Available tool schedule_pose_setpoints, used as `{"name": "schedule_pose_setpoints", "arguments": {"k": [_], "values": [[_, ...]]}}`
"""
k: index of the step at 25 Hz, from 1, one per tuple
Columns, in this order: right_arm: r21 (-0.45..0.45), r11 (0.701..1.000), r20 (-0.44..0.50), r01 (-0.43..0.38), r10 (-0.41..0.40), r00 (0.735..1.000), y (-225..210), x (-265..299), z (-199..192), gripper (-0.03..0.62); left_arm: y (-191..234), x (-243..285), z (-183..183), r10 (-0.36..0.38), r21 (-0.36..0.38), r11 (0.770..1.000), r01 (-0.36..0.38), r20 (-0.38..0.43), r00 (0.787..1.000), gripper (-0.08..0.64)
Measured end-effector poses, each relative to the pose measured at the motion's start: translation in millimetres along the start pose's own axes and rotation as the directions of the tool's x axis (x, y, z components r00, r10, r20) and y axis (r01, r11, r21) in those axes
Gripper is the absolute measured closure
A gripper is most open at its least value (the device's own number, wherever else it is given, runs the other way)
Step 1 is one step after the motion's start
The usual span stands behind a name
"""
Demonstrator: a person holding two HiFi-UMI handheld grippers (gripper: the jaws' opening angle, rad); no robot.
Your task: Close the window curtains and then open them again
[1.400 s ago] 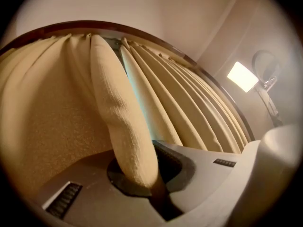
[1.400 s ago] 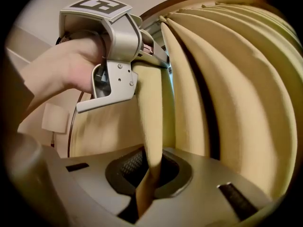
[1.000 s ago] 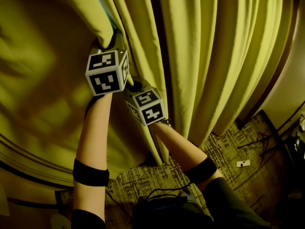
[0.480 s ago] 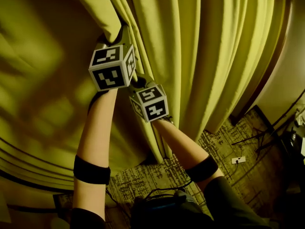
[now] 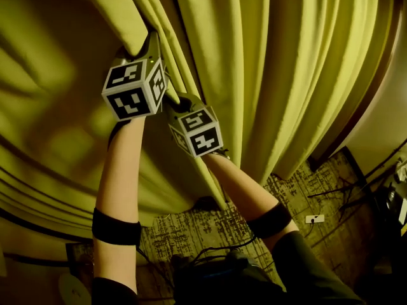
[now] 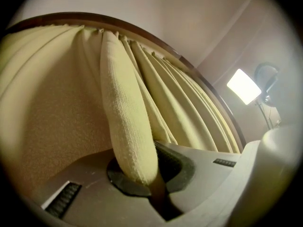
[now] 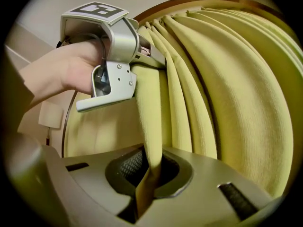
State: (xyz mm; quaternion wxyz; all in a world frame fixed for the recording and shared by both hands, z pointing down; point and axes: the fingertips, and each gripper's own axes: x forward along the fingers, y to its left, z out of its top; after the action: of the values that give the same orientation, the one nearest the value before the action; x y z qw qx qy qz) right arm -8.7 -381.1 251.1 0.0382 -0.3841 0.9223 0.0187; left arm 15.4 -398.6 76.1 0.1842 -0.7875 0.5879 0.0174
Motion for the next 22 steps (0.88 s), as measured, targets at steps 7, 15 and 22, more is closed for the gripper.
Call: {"name": "schedule_pose_setpoints", "arguments": {"k": [7, 15, 22], "values": [[-0.087, 0.995, 0.007, -0.048, 0.049, 0.999, 31.1, 0.5, -5.4, 0.521, 27.3, -38.7, -15.9, 0.050, -0.008, 0.999, -0.050, -0.038, 0.998, 0.409], [-0.121, 0.989, -0.012, -0.090, 0.089, 0.996, 110.4, -17.6, -22.6, 0.439, 48.4, -140.5, -58.9, 0.033, -0.039, 0.999, -0.037, -0.081, 0.996, 0.333], [-0.104, 0.990, -0.041, -0.093, 0.089, 0.995, 175.6, -52.6, -40.7, 0.439, 53.4, -231.5, -83.8, 0.003, -0.046, 0.999, -0.010, -0.155, 0.988, 0.333]]}}
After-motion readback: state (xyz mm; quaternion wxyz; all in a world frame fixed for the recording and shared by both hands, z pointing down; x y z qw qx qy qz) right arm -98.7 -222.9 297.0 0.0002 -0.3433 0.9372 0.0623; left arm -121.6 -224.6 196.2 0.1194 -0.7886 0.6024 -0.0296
